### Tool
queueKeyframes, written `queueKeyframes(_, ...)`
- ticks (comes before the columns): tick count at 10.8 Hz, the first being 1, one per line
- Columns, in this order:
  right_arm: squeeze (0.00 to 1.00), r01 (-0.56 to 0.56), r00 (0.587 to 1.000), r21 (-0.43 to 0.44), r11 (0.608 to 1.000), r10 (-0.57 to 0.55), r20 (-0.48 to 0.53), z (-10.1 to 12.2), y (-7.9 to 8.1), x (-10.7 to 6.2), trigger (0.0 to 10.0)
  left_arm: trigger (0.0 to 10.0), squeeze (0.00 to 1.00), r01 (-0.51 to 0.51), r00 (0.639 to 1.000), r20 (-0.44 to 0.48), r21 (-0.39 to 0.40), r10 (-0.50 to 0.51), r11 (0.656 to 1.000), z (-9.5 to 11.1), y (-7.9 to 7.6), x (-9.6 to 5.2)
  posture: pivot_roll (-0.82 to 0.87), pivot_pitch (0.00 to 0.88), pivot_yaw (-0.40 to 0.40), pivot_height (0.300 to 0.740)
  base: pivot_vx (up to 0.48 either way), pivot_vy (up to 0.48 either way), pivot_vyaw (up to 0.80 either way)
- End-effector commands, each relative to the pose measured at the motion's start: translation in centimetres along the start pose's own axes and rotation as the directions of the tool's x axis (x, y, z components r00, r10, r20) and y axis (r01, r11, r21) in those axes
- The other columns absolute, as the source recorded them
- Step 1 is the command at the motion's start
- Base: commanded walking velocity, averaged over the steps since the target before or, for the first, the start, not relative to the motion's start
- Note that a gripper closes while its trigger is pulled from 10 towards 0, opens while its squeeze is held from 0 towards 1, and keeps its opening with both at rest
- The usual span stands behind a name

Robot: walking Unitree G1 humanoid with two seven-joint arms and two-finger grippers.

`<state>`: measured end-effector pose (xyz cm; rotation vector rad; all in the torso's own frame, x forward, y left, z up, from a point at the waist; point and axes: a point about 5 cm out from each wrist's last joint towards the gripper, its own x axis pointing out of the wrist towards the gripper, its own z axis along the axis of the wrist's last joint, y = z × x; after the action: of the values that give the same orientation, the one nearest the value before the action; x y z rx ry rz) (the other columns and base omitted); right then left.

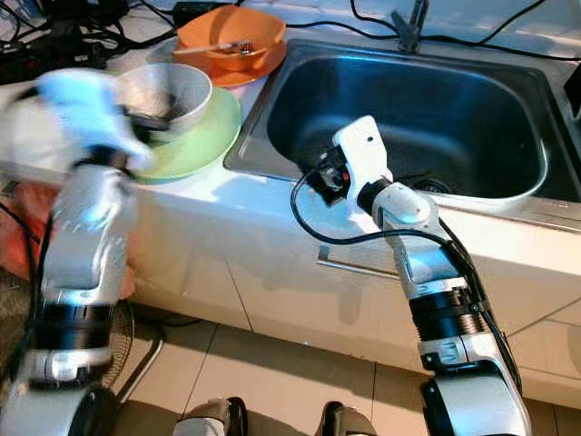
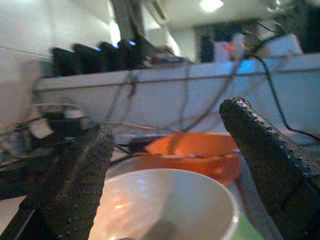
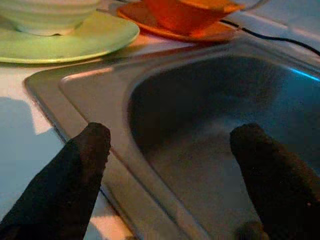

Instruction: Kitchen organization

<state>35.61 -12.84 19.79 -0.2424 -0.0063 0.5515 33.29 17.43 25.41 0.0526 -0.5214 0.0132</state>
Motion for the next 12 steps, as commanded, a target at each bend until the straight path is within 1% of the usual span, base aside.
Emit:
queueKeyframes(1,1.00,0.000,1.000,0.010,1.000,0.000,0.006,0.3,0.0,-0.3,10.0,10.0,0.00,-0.065,0.998,0.022,-0.005,0.065,0.998,0.3,0.7,-0.4,0.03,0.121,0.009,0.740,0.000,0.000,0.00)
queueKeyframes(2,1.00,-0.007,1.000,0.008,1.000,0.007,-0.009,0.1,0.1,-0.4,10.0,10.0,0.00,-0.123,0.992,0.012,0.025,0.122,0.992,-0.1,1.5,-0.8,0.04,0.116,0.003,0.740,0.000,0.000,0.00)
queueKeyframes(3,1.00,-0.011,1.000,0.003,1.000,0.012,-0.022,-0.1,0.0,-0.4,10.0,10.0,0.00,-0.195,0.981,0.003,0.059,0.195,0.979,-0.5,2.7,-1.3,0.04,0.113,-0.001,0.740,0.000,0.000,0.00)
queueKeyframes(4,1.00,-0.011,1.000,-0.003,1.000,0.010,-0.028,-0.2,-0.1,-0.4,10.0,10.0,0.00,-0.241,0.970,0.006,0.093,0.241,0.966,-0.6,3.4,-1.7,0.04,0.112,-0.002,0.740,0.000,0.000,0.00)
queueKeyframes(5,1.00,-0.008,0.999,-0.003,1.000,0.008,-0.036,-0.4,-0.1,-0.3,10.0,10.0,0.00,-0.306,0.951,-0.015,0.115,0.310,0.945,-1.1,4.6,-2.2,0.05,0.109,-0.006,0.740,0.000,0.000,0.00)
queueKeyframes(6,1.00,-0.009,0.999,-0.002,1.000,0.009,-0.041,-0.5,-0.1,-0.4,10.0,10.0,0.00,-0.347,0.935,-0.034,0.117,0.353,0.930,-1.6,5.5,-2.6,0.05,0.109,-0.007,0.740,0.000,0.000,0.00)
queueKeyframes(7,1.00,-0.001,1.000,-0.015,1.000,0.001,-0.025,-0.3,-0.1,-0.4,10.0,10.0,0.00,-0.396,0.912,-0.072,0.111,0.404,0.912,-2.5,6.5,-3.0,0.05,0.109,-0.007,0.740,0.000,0.000,0.00)
queueKeyframes(8,1.00,0.005,1.000,-0.014,1.000,-0.005,-0.001,0.1,-0.1,-0.3,10.0,10.0,0.00,-0.401,0.908,-0.086,0.108,0.410,0.910,-2.9,6.6,-3.0,0.05,0.109,-0.005,0.740,0.000,0.000,0.00)
queueKeyframes(9,1.00,-0.016,0.997,-0.007,1.000,0.017,0.080,1.5,0.3,-0.3,10.0,10.0,0.00,-0.407,0.901,-0.137,0.052,0.411,0.912,-3.9,6.9,-2.2,0.04,0.110,0.000,0.740,0.000,0.000,0.00)
queueKeyframes(10,1.00,-0.015,0.995,-0.008,1.000,0.016,0.102,1.8,0.3,-0.5,10.0,10.0,0.00,-0.406,0.902,-0.134,0.052,0.410,0.912,-3.9,7.0,-2.0,0.03,0.111,0.004,0.740,0.000,0.000,0.00)
queueKeyframes(11,1.00,-0.002,0.993,-0.002,1.000,0.002,0.118,1.9,0.2,-0.6,10.0,10.0,0.00,-0.381,0.915,-0.126,0.032,0.382,0.924,-3.9,6.8,-1.3,0.03,0.113,0.006,0.740,0.000,0.000,0.00)
queueKeyframes(12,1.00,0.002,0.992,-0.013,1.000,0.000,0.123,2.0,0.2,-0.7,10.0,10.0,0.00,-0.367,0.923,-0.128,-0.006,0.364,0.930,-3.9,6.6,-0.5,0.02,0.114,0.010,0.740,0.000,0.000,0.00)
